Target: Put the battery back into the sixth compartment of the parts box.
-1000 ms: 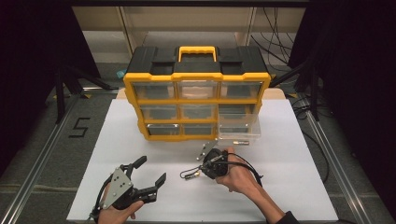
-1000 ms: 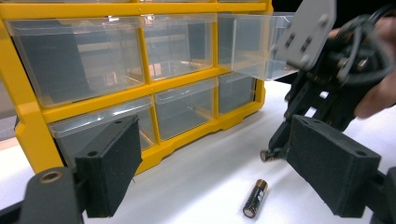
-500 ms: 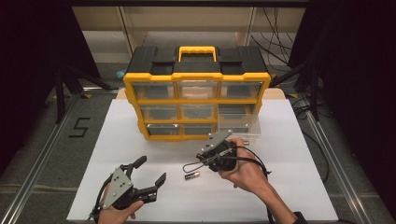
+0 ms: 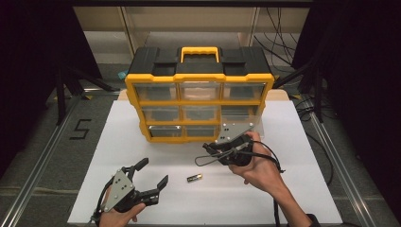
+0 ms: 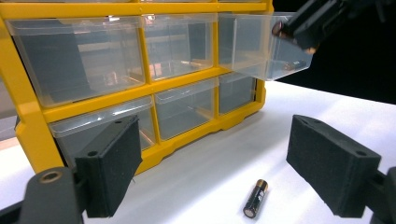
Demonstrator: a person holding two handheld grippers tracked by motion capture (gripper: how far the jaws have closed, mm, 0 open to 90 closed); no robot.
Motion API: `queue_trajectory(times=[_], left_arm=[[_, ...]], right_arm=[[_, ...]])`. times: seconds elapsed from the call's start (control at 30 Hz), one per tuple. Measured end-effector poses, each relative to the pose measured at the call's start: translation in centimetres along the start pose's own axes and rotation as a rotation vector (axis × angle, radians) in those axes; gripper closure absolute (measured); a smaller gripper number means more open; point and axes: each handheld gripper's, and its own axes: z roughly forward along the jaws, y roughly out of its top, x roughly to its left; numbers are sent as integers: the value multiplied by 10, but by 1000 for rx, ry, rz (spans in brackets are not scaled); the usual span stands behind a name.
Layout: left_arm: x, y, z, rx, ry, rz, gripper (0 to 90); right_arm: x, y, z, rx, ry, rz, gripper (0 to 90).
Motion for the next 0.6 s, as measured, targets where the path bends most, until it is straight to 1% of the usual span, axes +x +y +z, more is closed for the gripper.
queue_trajectory(times=[0.1,0.23,0.4,0.6], left_arm=[[0,0,0,-6,-1,0,173],[0,0,0,-6,-1,1,173],[0,0,1,-6,-1,0,173],[0,0,0,-5,-1,2,173]], right_arm=[[-3,2,-7,-10,5,2,768],[-7,3,-15,-38,-18,9,767],[-12,3,-24,-64,-28,23,767],[-21,3,-37,-102,-63,41,767]])
